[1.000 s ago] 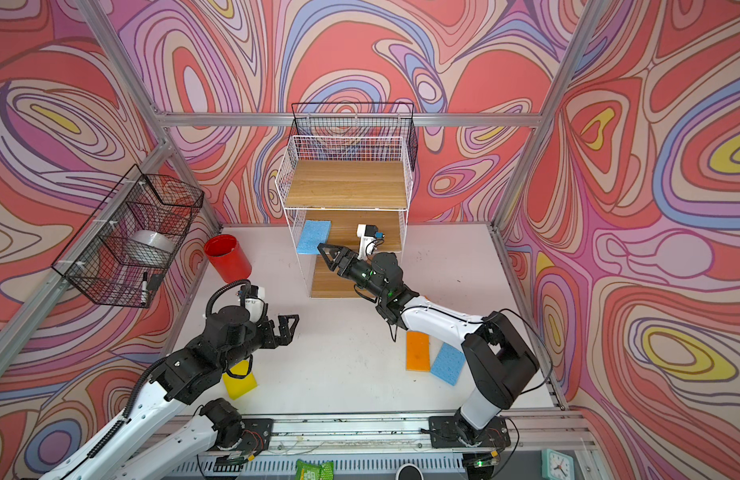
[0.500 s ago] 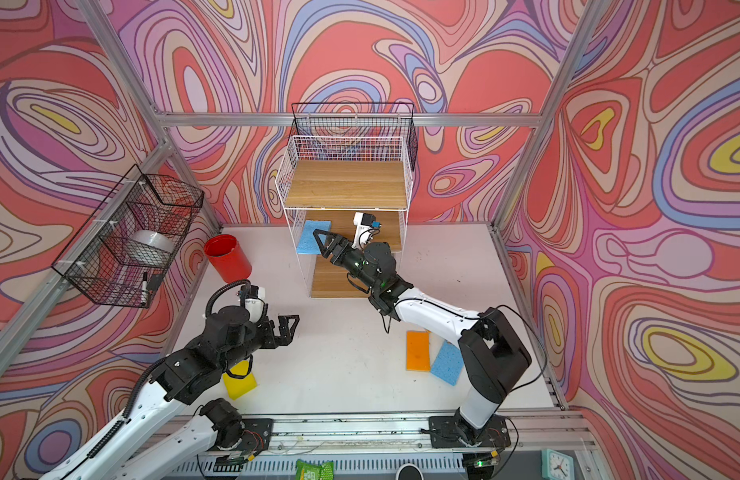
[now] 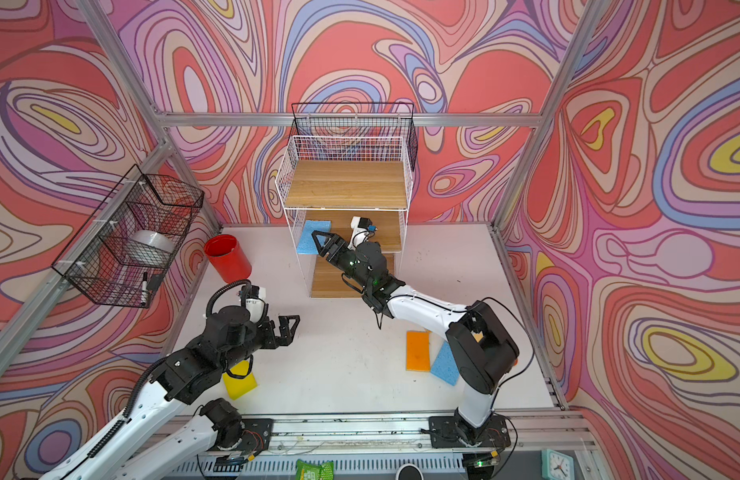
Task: Place and organize the cleaning sponges onto the shelf
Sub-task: 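Push the blue sponge deeper onto the tier with the right gripper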
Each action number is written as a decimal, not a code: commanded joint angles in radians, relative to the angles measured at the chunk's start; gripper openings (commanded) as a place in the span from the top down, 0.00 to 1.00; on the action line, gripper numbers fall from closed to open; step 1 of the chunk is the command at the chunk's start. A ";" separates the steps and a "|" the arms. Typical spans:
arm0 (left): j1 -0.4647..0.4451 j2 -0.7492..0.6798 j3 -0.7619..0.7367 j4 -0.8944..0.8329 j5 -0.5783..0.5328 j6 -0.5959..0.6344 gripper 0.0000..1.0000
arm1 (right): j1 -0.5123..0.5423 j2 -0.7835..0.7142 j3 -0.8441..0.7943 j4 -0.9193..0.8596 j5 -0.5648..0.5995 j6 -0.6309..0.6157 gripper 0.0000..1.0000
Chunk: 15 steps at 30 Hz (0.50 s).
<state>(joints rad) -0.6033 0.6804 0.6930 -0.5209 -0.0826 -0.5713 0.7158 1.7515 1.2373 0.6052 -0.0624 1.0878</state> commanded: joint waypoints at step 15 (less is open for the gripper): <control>-0.001 0.000 -0.028 0.001 0.025 -0.005 0.00 | -0.017 0.014 0.089 -0.163 0.085 0.123 0.22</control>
<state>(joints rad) -0.6033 0.6891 0.6785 -0.5198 -0.0601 -0.5720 0.7105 1.7527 1.3193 0.4519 0.0017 1.1851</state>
